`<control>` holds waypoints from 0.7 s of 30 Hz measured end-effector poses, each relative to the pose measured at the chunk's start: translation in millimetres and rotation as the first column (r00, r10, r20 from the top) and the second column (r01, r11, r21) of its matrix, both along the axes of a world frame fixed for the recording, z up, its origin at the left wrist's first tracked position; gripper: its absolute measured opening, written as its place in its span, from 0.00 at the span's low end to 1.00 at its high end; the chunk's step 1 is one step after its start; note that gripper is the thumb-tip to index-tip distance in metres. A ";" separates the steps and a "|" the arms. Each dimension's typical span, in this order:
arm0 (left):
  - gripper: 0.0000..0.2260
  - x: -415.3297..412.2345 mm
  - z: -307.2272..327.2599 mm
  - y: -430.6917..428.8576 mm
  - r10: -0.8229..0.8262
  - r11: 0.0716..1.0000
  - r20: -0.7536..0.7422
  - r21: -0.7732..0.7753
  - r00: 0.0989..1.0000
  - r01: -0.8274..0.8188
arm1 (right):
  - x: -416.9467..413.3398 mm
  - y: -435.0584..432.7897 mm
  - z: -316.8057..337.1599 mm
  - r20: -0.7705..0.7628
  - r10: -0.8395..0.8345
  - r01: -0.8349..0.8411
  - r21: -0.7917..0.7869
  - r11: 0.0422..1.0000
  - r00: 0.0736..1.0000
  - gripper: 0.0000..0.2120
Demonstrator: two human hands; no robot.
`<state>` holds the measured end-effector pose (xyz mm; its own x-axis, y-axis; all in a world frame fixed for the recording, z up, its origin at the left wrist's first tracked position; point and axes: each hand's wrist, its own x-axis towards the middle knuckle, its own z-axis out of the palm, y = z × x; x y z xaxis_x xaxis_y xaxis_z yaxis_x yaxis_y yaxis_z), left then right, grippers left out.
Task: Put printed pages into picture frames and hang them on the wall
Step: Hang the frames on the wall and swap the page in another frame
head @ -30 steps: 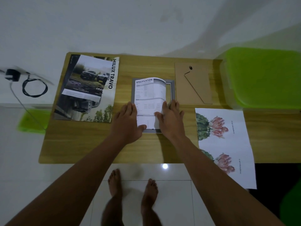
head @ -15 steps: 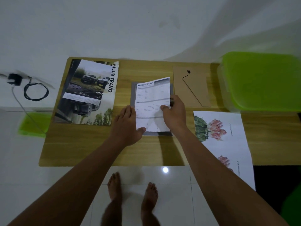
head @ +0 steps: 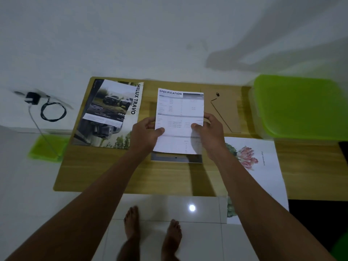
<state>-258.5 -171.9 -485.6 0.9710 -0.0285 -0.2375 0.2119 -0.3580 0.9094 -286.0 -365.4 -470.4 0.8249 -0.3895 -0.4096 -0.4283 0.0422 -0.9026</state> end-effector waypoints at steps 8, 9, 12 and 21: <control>0.11 -31.3 71.7 -21.4 -0.271 0.901 0.592 0.434 0.759 -0.017 | 0.5 29.4 80.2 0.096 0.180 -0.149 -0.266 0.953 0.979 0.24; 0.12 -36.8 78.9 -25.6 -0.309 0.878 0.573 0.478 0.759 -0.003 | -1.0 30.8 89.2 0.096 0.203 -0.177 -0.232 0.957 0.974 0.23; 0.14 -51.2 91.7 -32.7 -0.368 0.858 0.507 0.508 0.780 0.074 | -7.1 28.0 106.1 0.100 0.219 -0.192 -0.228 0.955 0.971 0.07; 0.24 -46.7 95.5 -16.2 -0.165 0.967 0.138 0.218 0.977 0.133 | -59.0 -21.2 114.3 0.085 0.159 -0.148 -0.123 0.981 0.984 0.12</control>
<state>-305.2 -188.0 -390.1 0.9847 -0.1418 -0.1016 0.0053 -0.5577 0.8300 -345.1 -386.5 -356.1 0.9112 -0.2955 -0.2872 -0.3347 -0.1241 -0.9341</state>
